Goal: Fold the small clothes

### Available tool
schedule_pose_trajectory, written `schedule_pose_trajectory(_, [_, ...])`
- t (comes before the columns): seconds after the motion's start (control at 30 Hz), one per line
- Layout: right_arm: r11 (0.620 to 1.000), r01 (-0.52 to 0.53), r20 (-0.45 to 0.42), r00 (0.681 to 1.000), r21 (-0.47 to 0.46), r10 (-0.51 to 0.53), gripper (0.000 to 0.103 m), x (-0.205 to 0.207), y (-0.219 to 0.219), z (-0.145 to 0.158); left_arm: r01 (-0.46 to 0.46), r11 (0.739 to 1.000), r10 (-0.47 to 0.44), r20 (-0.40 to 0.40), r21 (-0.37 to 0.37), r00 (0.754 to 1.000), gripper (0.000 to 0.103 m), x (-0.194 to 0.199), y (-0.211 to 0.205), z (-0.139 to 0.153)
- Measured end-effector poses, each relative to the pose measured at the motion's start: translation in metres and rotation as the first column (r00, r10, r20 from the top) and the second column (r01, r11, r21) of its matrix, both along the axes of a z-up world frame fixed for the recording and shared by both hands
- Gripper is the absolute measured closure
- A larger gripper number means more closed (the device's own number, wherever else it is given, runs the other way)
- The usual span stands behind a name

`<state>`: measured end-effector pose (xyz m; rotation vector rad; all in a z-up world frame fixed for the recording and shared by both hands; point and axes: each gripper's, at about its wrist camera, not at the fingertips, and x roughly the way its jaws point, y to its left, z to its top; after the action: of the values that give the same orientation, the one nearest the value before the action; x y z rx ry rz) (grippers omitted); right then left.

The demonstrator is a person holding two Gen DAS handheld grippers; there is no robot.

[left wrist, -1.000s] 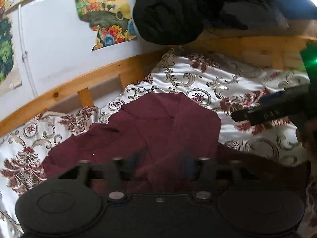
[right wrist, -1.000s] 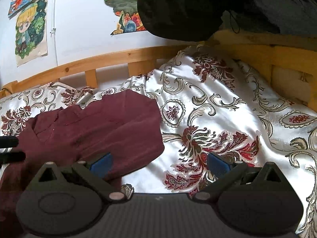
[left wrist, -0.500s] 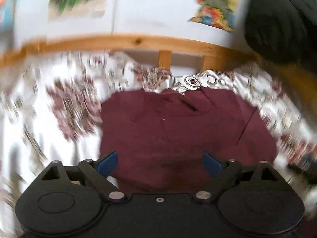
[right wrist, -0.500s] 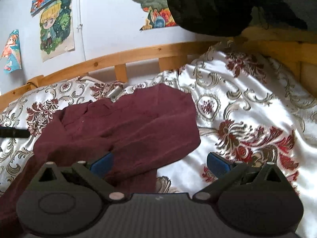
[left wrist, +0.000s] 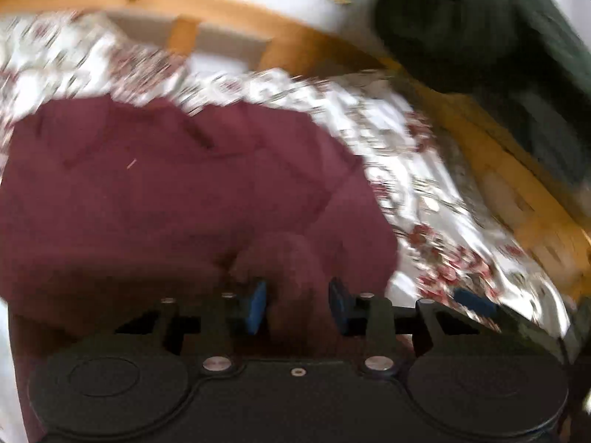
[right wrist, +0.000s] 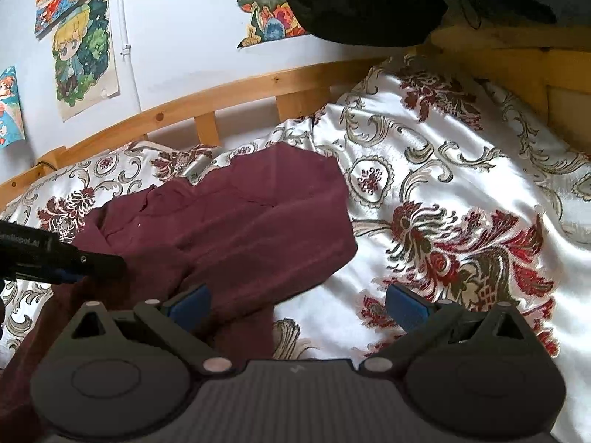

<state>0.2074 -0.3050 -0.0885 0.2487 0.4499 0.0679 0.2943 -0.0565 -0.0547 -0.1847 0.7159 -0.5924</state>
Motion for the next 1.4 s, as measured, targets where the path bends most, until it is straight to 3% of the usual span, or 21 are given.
schedule_pose_trajectory(0.17, [0.994, 0.113, 0.021, 0.993, -0.007, -0.113, 0.000, -0.003, -0.012, 0.003, 0.216, 0.974, -0.222, 0.077, 0.073, 0.972, 0.064, -0.034, -0.020, 0.015])
schedule_pose_trajectory(0.23, [0.988, 0.153, 0.021, 0.988, 0.005, -0.153, 0.000, -0.003, -0.018, 0.003, 0.274, 0.957, -0.282, 0.084, 0.094, 0.956, 0.059, -0.047, -0.022, 0.018])
schedule_pose_trajectory(0.3, [0.986, 0.167, 0.018, 0.986, 0.022, -0.168, 0.000, -0.003, -0.024, 0.002, 0.270, 0.954, -0.284, 0.100, 0.133, 0.954, 0.046, -0.054, -0.020, 0.020])
schedule_pose_trajectory(0.37, [0.987, 0.161, 0.014, 0.987, 0.028, -0.161, 0.000, -0.002, -0.025, 0.001, 0.203, 0.963, -0.227, 0.130, 0.176, 0.965, 0.037, -0.054, -0.009, 0.022])
schedule_pose_trajectory(0.43, [0.991, 0.122, 0.027, 0.992, 0.046, -0.123, 0.000, -0.003, -0.023, 0.001, 0.077, 0.977, -0.109, 0.153, 0.201, 0.982, 0.030, -0.045, 0.009, 0.025])
schedule_pose_trajectory(0.53, [0.997, 0.047, 0.068, 0.996, 0.055, -0.050, 0.000, -0.005, -0.015, 0.005, -0.102, 0.985, 0.084, 0.128, 0.138, 0.988, 0.028, -0.028, 0.048, 0.028])
schedule_pose_trajectory(0.6, [0.999, -0.004, 0.088, 0.996, 0.040, 0.000, 0.000, -0.007, -0.008, 0.007, -0.172, 0.977, 0.155, 0.133, 0.127, 0.979, 0.027, -0.020, 0.065, 0.032])
schedule_pose_trajectory(0.63, [0.999, -0.028, 0.093, 0.995, 0.038, 0.024, 0.000, -0.007, -0.005, 0.008, -0.225, 0.961, 0.198, 0.168, 0.160, 0.966, 0.026, -0.016, 0.070, 0.033])
schedule_pose_trajectory(0.7, [0.997, -0.071, 0.095, 0.993, 0.039, 0.067, 0.000, -0.007, 0.002, 0.009, -0.353, 0.902, 0.298, 0.232, 0.250, 0.926, 0.021, -0.001, 0.079, 0.032])
schedule_pose_trajectory(0.77, [0.993, -0.109, 0.094, 0.990, 0.040, 0.105, 0.000, -0.007, 0.008, 0.008, -0.407, 0.866, 0.355, 0.218, 0.289, 0.909, 0.024, 0.027, 0.094, 0.025])
schedule_pose_trajectory(0.87, [0.987, -0.153, 0.080, 0.985, 0.038, 0.150, 0.000, -0.006, 0.015, 0.006, -0.429, 0.840, 0.402, 0.150, 0.331, 0.903, 0.037, 0.066, 0.114, 0.011])
schedule_pose_trajectory(0.93, [0.984, -0.171, 0.073, 0.983, 0.040, 0.168, 0.000, -0.006, 0.018, 0.004, -0.420, 0.844, 0.418, 0.080, 0.334, 0.905, 0.060, 0.090, 0.123, 0.001])
schedule_pose_trajectory(0.97, [0.982, -0.182, 0.068, 0.981, 0.040, 0.179, 0.000, -0.005, 0.020, 0.004, -0.433, 0.840, 0.439, 0.059, 0.328, 0.896, 0.088, 0.097, 0.127, -0.002])
schedule_pose_trajectory(1.0, [0.981, -0.188, 0.065, 0.981, 0.039, 0.185, 0.000, -0.005, 0.020, 0.004, -0.461, 0.829, 0.471, 0.052, 0.316, 0.881, 0.096, 0.100, 0.129, -0.004])
schedule_pose_trajectory(1.07, [0.980, -0.197, 0.062, 0.979, 0.038, 0.195, 0.000, -0.005, 0.021, 0.004, -0.560, 0.798, 0.556, 0.086, 0.223, 0.826, 0.098, 0.093, 0.139, -0.001])
schedule_pose_trajectory(1.1, [0.979, -0.202, 0.061, 0.978, 0.039, 0.200, 0.000, -0.006, 0.021, 0.003, -0.592, 0.778, 0.583, 0.110, 0.212, 0.805, 0.098, 0.089, 0.141, -0.001])
schedule_pose_trajectory(1.2, [0.969, -0.242, 0.034, 0.970, 0.039, 0.241, 0.000, -0.002, 0.023, -0.001, -0.645, 0.721, 0.625, 0.163, 0.254, 0.763, 0.099, 0.085, 0.143, -0.001])
schedule_pose_trajectory(1.27, [0.965, -0.260, -0.008, 0.965, 0.028, 0.260, 0.000, 0.002, 0.029, -0.006, -0.618, 0.721, 0.612, 0.130, 0.312, 0.780, 0.097, 0.092, 0.143, -0.009])
schedule_pose_trajectory(1.33, [0.962, -0.274, -0.048, 0.960, 0.010, 0.274, 0.000, 0.003, 0.035, -0.011, -0.609, 0.718, 0.614, 0.104, 0.336, 0.782, 0.089, 0.092, 0.145, -0.014])
schedule_pose_trajectory(1.37, [0.961, -0.278, -0.058, 0.959, 0.003, 0.277, 0.000, 0.003, 0.036, -0.012, -0.612, 0.715, 0.616, 0.111, 0.337, 0.780, 0.079, 0.089, 0.144, -0.013])
schedule_pose_trajectory(1.4, [0.961, -0.278, -0.060, 0.959, 0.002, 0.277, 0.000, 0.002, 0.037, -0.012, -0.618, 0.713, 0.615, 0.128, 0.333, 0.778, 0.063, 0.087, 0.143, -0.010])
